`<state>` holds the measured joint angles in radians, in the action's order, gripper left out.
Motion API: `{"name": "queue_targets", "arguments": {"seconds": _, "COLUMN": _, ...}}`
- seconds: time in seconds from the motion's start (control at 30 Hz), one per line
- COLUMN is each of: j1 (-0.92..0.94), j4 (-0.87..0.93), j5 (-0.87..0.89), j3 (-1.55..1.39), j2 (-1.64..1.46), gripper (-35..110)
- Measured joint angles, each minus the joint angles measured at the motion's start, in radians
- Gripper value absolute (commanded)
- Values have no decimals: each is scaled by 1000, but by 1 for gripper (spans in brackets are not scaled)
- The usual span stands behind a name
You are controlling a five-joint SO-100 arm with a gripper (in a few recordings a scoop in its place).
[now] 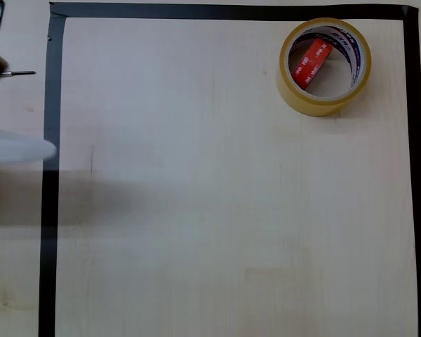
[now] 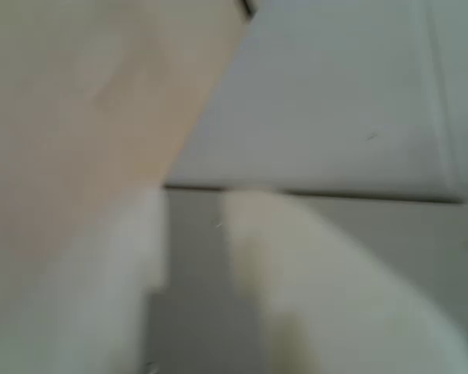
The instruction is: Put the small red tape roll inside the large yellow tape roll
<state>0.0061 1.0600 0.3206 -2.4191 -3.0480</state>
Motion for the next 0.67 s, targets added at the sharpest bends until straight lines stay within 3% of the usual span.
{"name": "queue_targets", "arguments": {"seconds": 0.2, "j1": 34, "j4": -9, "j5": -57, "j3": -308, "j2": -229, "gripper": 0}}
{"name": "queue_targets", "arguments": {"seconds": 0.67, "j1": 3, "j4": 5, "j5": -112, "j3": -594, "j2": -259, "gripper": 0}}
